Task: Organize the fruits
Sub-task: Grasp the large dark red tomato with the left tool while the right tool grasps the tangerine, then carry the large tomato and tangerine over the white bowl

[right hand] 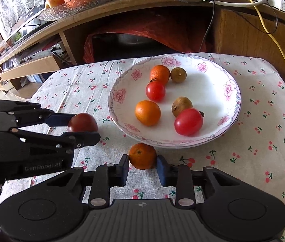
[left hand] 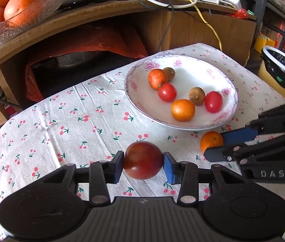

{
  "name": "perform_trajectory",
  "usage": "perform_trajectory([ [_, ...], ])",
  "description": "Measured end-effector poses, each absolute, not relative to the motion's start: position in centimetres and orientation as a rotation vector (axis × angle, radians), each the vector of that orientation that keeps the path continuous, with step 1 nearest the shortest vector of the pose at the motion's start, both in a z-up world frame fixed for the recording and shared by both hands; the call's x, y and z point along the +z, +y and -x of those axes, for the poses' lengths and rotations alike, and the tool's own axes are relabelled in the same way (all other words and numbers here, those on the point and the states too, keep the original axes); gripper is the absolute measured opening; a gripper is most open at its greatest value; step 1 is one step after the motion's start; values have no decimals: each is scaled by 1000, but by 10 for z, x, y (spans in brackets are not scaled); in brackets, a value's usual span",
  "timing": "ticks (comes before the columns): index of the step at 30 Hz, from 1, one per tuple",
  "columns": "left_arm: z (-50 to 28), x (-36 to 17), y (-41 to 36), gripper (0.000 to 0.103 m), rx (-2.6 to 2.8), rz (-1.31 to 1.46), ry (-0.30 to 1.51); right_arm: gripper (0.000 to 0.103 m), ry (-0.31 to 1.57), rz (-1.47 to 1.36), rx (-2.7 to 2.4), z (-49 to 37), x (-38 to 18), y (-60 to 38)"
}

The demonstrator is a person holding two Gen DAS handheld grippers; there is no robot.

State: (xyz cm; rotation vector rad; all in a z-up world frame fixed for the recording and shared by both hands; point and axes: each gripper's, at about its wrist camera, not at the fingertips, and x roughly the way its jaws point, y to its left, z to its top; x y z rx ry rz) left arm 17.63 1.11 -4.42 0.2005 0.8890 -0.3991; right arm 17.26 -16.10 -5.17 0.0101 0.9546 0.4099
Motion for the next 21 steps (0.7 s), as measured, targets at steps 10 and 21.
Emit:
perform_trajectory([
  [10, -148, -41, 17, 49, -464, -219, 920, 25, 966, 25, 392, -155, -46, -176],
  [21, -131, -39, 3, 49, -524, -266, 930, 25, 978, 94, 392, -134, -47, -175],
])
